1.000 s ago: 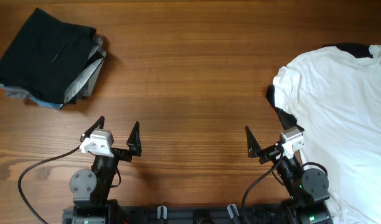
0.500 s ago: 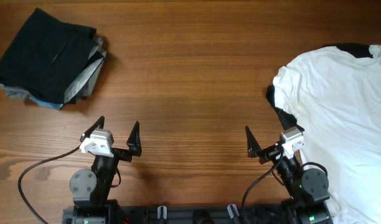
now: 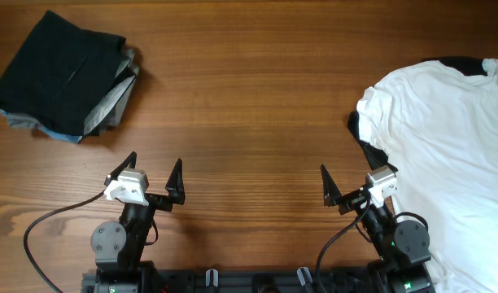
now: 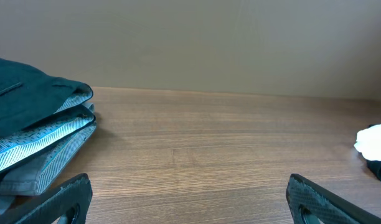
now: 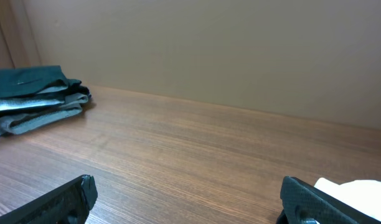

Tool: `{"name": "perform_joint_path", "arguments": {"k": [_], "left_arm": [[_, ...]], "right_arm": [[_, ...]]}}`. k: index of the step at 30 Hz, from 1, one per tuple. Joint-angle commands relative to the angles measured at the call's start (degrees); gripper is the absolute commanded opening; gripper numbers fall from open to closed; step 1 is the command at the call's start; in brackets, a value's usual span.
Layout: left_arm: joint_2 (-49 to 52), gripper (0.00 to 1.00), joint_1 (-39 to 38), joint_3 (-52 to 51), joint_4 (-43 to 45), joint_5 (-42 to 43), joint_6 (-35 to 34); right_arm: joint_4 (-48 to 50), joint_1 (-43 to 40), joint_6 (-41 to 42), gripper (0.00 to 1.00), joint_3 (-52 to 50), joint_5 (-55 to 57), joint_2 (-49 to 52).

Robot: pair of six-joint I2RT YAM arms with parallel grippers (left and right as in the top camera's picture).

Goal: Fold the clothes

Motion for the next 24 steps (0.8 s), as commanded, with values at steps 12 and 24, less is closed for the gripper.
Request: {"name": "perform_joint_path", "arguments": {"k": [12,24], "left_arm": [[-0.4,1.0,0.5,0.2,3.5,10.9,-5.5],[15.4,1.0,0.5,26.6,-14.4,3.9,-6.5]], "right_arm": [[2.1,-0.2,2.6,1.0,1.2,-6.4,-0.5],[-28.7,-0.2,5.4,1.0,32.7,-3.4,23.9]]}}
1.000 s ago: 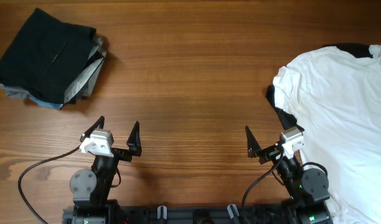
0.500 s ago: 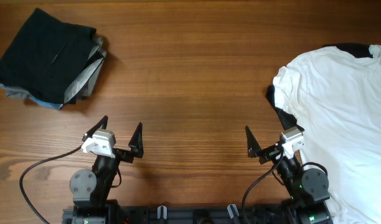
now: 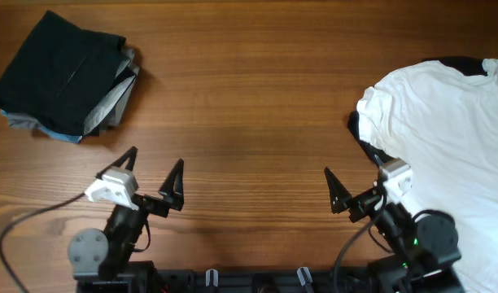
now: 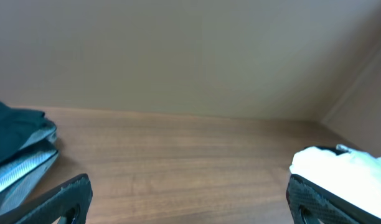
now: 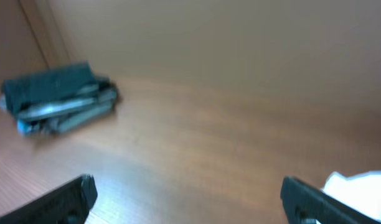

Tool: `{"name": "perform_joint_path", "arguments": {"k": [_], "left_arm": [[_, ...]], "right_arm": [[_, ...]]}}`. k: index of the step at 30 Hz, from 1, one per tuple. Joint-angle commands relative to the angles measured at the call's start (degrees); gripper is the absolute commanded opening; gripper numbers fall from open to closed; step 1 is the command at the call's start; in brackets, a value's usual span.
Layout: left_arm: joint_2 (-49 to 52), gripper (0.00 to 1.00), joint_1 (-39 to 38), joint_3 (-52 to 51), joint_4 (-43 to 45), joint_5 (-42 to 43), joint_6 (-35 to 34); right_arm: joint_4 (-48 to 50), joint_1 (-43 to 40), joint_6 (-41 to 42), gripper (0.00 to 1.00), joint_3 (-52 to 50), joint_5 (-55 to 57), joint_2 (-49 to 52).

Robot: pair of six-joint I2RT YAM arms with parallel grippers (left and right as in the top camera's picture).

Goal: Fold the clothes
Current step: 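Reach the right gripper to the white T-shirt and grasp its edge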

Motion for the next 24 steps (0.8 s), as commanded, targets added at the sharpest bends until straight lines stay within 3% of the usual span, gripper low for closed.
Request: {"name": "perform_joint_path", "arguments": {"k": [1,5,11,14,17,21,24], "left_arm": [[13.5,1.0,0.5,12.2,-7.4,-2.5,-0.5],[31.2,1.0,0.5,27.5,-18.6,-2.7,-0.5],[53.4,1.0,0.5,49.2,-33.0,-2.6,-0.6],[58.5,1.0,0.5,52.1,-33.2,-0.9,-0.6],[60.3,1.0,0.5,52.1,-33.6,3.0,-0.6],[61.5,1.0,0.5,52.1,-36.4,4.0,-0.6],[61.8,1.0,0.5,52.1,-38.7,4.0,-0.6]], "right_arm": [[-8.6,-0.2,2.3,1.0,11.3,0.7,16.0],[-15.1,-0.7,3.1,1.0,24.7,-1.8,35.8],[-17.1,-2.9,3.5,1.0,41.6,-6.2,56.5],[-14.3,-3.5,2.3,1.0,44.5,-4.6,62.6],[-10.6,-7.2,8.8,0.99,44.5,4.0,67.3],[-2.9,-15.2,13.2,0.87,44.5,11.4,76.0],[1.7,-20.1,14.2,0.86,44.5,11.3,84.0]]}}
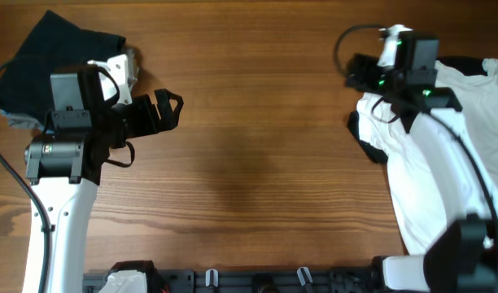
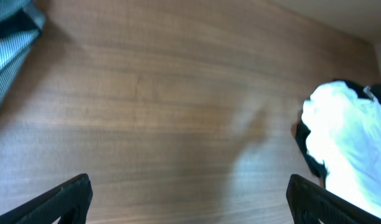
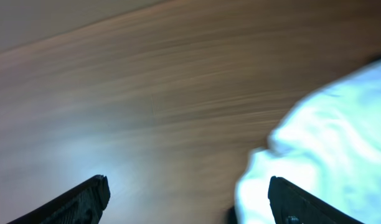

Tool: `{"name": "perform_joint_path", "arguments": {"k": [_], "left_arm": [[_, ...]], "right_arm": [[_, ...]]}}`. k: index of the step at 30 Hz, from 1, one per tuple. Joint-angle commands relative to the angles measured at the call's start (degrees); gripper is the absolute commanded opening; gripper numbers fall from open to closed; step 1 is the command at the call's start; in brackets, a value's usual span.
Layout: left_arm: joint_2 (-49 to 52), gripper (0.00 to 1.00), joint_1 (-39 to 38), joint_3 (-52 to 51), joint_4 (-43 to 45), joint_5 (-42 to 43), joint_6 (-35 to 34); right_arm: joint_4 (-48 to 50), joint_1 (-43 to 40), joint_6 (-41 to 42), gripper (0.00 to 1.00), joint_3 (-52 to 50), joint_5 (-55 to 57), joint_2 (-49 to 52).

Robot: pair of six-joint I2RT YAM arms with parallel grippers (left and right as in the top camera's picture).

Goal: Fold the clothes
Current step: 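Reach the right gripper to the white T-shirt and grasp its edge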

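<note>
A crumpled white T-shirt [image 1: 465,130] lies at the table's right side, on top of a dark garment [image 1: 361,137] that peeks out at its left edge. My right gripper [image 1: 356,72] hangs open above the shirt's upper-left corner; in the right wrist view [image 3: 190,208] the white shirt [image 3: 315,143] lies under its right finger, blurred. My left gripper [image 1: 163,112] is raised over the left half of the table, open and empty. In the left wrist view [image 2: 190,211] it looks across bare wood toward the shirt [image 2: 349,146].
A stack of folded dark and grey clothes [image 1: 33,41] sits at the far left corner, partly hidden by my left arm; its edge shows in the left wrist view [image 2: 10,31]. Bare wooden table [image 1: 257,163] spreads between the stack and the shirt.
Both arms have left the front edge. The left gripper is now raised beside the folded stack. The right gripper is now at the far right, over the shirt's upper-left corner.
Both grippers first rested open and low at the table's front edge. Then they were lifted slightly, with the views tilting. Now both arms are extended over the table, left near the stack, right at the white shirt. The clothes have not moved.
</note>
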Motion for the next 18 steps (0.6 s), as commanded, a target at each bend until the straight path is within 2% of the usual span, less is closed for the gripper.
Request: {"name": "perform_joint_path", "arguments": {"k": [1,7,10,11,12,15,16,18], "left_arm": [[0.3,1.0,0.3,1.1,-1.6,1.8,-0.3],[0.3,1.0,0.3,1.1,-2.3,1.7,-0.3],[0.4,1.0,0.3,1.1,-2.1,1.7,-0.3],[0.5,1.0,0.3,1.1,-2.1,1.7,-0.3],[0.7,1.0,0.3,1.1,-2.1,1.7,-0.3],[1.1,0.99,0.3,1.1,-2.3,1.7,-0.3],[1.1,0.99,0.3,1.1,-2.4,1.7,-0.3],[1.1,0.99,0.3,1.1,-2.5,1.7,-0.3]], "right_arm": [[4.0,-5.0,3.2,0.86,0.9,4.3,9.5],[6.2,-7.0,1.4,0.85,0.9,4.2,21.7],[6.6,-6.9,1.4,0.83,0.9,4.3,24.6],[6.8,-6.9,1.4,0.74,0.9,4.4,25.2],[7.4,-7.0,1.3,0.54,0.9,5.2,25.4],[7.6,-7.1,1.3,0.26,1.0,6.1,24.8],[7.6,-7.3,1.3,0.18,1.0,6.0,24.5],[7.3,-7.6,1.3,0.15,1.0,6.0,22.8]]}}
